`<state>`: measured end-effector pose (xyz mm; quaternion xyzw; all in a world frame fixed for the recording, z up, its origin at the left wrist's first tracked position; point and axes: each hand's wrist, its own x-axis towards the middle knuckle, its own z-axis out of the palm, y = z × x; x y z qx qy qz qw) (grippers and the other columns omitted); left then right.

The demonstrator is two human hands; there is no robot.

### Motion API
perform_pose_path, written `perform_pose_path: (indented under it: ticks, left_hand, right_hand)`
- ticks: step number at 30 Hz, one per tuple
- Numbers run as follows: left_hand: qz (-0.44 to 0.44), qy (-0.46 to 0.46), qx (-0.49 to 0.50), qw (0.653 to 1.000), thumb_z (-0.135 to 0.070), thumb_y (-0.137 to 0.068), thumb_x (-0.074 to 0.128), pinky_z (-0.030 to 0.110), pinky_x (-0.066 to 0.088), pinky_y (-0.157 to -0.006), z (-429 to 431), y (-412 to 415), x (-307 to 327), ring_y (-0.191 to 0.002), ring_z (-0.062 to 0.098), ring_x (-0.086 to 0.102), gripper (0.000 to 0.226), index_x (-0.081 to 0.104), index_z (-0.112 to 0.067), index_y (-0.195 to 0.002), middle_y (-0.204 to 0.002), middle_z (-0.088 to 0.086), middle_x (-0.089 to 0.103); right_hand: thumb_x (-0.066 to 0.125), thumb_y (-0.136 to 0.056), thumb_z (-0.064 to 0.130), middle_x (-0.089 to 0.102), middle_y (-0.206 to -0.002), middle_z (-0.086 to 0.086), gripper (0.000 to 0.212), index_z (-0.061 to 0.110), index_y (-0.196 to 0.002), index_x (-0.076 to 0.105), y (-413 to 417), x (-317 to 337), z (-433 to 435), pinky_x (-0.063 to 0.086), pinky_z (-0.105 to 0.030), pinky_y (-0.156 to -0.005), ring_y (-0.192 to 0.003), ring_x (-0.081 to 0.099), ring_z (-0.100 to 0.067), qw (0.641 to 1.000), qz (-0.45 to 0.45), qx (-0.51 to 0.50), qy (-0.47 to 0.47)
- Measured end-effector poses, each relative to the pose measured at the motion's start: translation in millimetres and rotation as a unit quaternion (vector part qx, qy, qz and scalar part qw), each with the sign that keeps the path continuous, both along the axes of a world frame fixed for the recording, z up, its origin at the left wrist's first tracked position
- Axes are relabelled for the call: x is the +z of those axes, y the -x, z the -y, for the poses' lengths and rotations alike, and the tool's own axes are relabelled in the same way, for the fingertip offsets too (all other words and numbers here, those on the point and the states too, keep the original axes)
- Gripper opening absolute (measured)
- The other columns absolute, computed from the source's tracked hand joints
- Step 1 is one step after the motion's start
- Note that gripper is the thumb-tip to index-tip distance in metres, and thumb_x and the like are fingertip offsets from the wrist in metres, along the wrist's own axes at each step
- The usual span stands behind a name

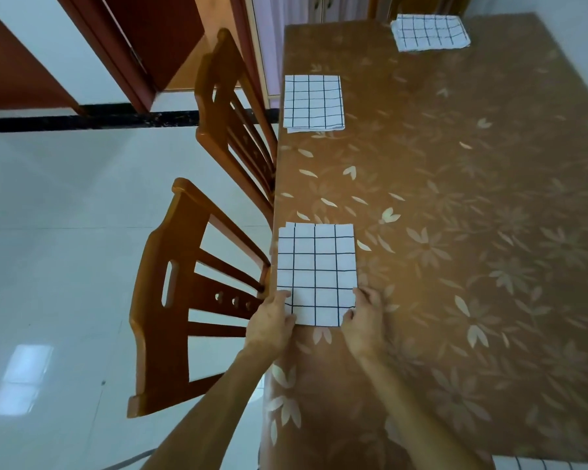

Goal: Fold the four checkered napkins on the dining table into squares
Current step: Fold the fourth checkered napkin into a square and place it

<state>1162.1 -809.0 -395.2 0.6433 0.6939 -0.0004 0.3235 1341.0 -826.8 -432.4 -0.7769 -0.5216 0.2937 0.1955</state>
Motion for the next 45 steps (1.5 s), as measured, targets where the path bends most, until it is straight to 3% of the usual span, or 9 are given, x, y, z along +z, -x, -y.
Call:
perform_pose_path:
  ticks: [4,7,10,15,18,38,41,43,45]
  left_hand:
    - [-0.050,-0.022,-0.060,0.997,-0.030,-0.101,0.048,0.038,0.055,-0.087,0.4,-0.9,-4.4,-0.107,0.026,0.063,0.037,0.043,-0.028,-0.137,-0.124,0.006,0.063]
    - [-0.101,-0.124,-0.098,0.982,-0.036,-0.098,0.050,0.040,0.052,-0.094,0.1,4.4,-13.2,-0.114,0.028,0.055,0.036,0.051,-0.022,-0.132,-0.128,0.009,0.055]
    - [-0.122,-0.202,-0.163,0.958,-0.040,-0.096,0.047,0.048,0.046,-0.105,-10.0,5.2,-22.6,-0.130,0.036,0.047,0.047,0.043,-0.020,-0.139,-0.143,0.017,0.045]
    - [-0.164,-0.136,-0.252,0.944,-0.060,-0.098,0.009,0.054,0.020,-0.120,-31.6,-2.6,-50.3,-0.150,0.038,0.012,0.074,0.012,-0.016,-0.157,-0.163,0.019,0.009]
    - [-0.165,-0.135,-0.242,0.947,-0.064,-0.097,0.001,0.055,0.016,-0.120,-32.6,-4.2,-63.8,-0.152,0.035,0.002,0.077,0.005,-0.017,-0.158,-0.164,0.017,-0.001]
    - [-0.148,-0.121,-0.215,0.958,-0.072,-0.093,0.013,0.057,0.014,-0.120,-25.6,6.1,-64.2,-0.152,0.030,-0.008,0.083,-0.006,-0.023,-0.157,-0.164,0.012,-0.015]
    - [-0.110,-0.126,-0.164,0.972,-0.072,-0.093,0.015,0.053,0.011,-0.122,-24.6,9.8,-58.8,-0.152,0.028,-0.009,0.083,-0.007,-0.023,-0.157,-0.164,0.009,-0.016]
    - [-0.104,-0.123,-0.161,0.974,-0.074,-0.092,0.008,0.052,0.010,-0.122,-25.4,11.2,-56.5,-0.152,0.027,-0.010,0.083,-0.009,-0.024,-0.157,-0.164,0.009,-0.017]
    - [-0.116,-0.115,-0.181,0.970,-0.074,-0.090,0.002,0.053,0.011,-0.122,-25.9,12.1,-57.9,-0.152,0.028,-0.012,0.083,-0.011,-0.025,-0.156,-0.163,0.009,-0.021]
  right_hand:
    - [0.058,-0.087,0.005,0.044,-0.133,-0.007,0.049,0.006,-0.136,0.051,-7.7,4.8,-0.4,0.041,-0.030,-0.099,-0.121,0.048,-0.024,0.999,0.045,-0.002,0.018]
    - [0.063,-0.084,0.007,0.047,-0.137,-0.006,0.050,0.011,-0.133,0.054,-7.8,7.5,-0.7,0.037,-0.042,-0.106,-0.130,0.041,-0.033,0.991,0.130,0.038,-0.019]
    - [0.063,-0.085,0.011,0.036,-0.153,-0.010,0.057,0.012,-0.140,0.048,-4.1,1.1,-11.5,0.035,-0.042,-0.110,-0.140,0.034,-0.031,0.973,0.176,0.140,-0.059]
    - [0.020,-0.101,0.040,0.005,-0.163,-0.011,0.061,0.011,-0.154,0.015,-4.4,-27.1,-30.1,0.013,-0.044,-0.121,-0.150,0.003,-0.024,0.947,0.231,0.224,-0.007]
    - [0.016,-0.101,0.047,-0.001,-0.163,-0.008,0.065,0.014,-0.156,0.007,-11.4,-38.6,-29.5,0.005,-0.043,-0.120,-0.150,-0.005,-0.022,0.941,0.246,0.234,-0.004]
    - [0.022,-0.100,0.057,0.000,-0.164,-0.009,0.070,0.018,-0.156,0.009,-21.2,-32.7,-29.7,0.012,-0.047,-0.120,-0.151,-0.003,-0.023,0.940,0.244,0.237,-0.010]
    - [0.029,-0.100,0.052,0.024,-0.159,-0.013,0.064,0.014,-0.152,0.027,-19.1,-25.0,-27.6,0.025,-0.046,-0.117,-0.146,0.022,-0.028,0.963,0.202,0.173,-0.027]
    - [0.037,-0.099,0.044,0.046,-0.141,-0.014,0.054,0.011,-0.142,0.042,-16.8,-17.1,-29.6,0.040,-0.048,-0.105,-0.127,0.043,-0.030,0.977,0.183,0.098,-0.052]
    - [0.049,-0.098,0.035,0.050,-0.133,-0.017,0.048,0.009,-0.139,0.043,-13.4,-7.1,-36.0,0.043,-0.048,-0.099,-0.119,0.046,-0.033,0.989,0.135,0.013,-0.052]
